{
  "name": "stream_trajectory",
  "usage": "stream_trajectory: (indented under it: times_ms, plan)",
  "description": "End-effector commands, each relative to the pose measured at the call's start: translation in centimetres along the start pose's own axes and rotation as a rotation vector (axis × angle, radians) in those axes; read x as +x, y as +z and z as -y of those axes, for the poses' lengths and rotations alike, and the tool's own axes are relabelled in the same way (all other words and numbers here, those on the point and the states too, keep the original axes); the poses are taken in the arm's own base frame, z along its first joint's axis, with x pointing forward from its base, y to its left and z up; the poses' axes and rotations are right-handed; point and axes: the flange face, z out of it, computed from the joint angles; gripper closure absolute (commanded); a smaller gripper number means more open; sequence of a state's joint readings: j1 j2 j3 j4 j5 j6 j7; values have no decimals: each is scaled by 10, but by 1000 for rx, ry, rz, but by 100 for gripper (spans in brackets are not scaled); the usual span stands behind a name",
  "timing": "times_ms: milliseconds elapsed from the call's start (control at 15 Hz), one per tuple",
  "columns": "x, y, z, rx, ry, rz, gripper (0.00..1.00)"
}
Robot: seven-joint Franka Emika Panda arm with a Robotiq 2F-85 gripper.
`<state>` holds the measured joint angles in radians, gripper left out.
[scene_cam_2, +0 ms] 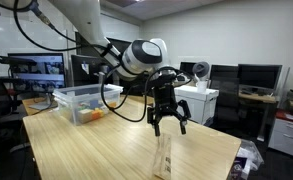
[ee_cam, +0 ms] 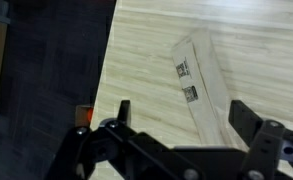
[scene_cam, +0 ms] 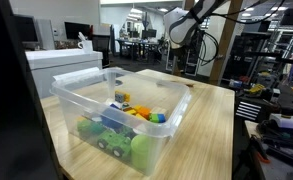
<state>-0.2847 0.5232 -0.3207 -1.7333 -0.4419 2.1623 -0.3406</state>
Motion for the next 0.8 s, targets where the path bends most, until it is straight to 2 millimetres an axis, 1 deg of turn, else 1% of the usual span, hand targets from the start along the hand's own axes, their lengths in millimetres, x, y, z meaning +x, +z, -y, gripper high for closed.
stream_trajectory:
  times_ms: [0,200,333,400,467,533,600,733]
  plan:
    - [9,28,13,-6,48,32,0]
    - [28,45,40,0,39,48,0]
    - [41,50,55,5,35,58,0]
    - [48,51,62,2,27,57,12]
    - [53,52,65,-4,10,56,27]
    - [55,52,67,-9,1,64,35]
    - [55,51,64,-12,1,69,43]
    - [54,52,57,-9,17,75,56]
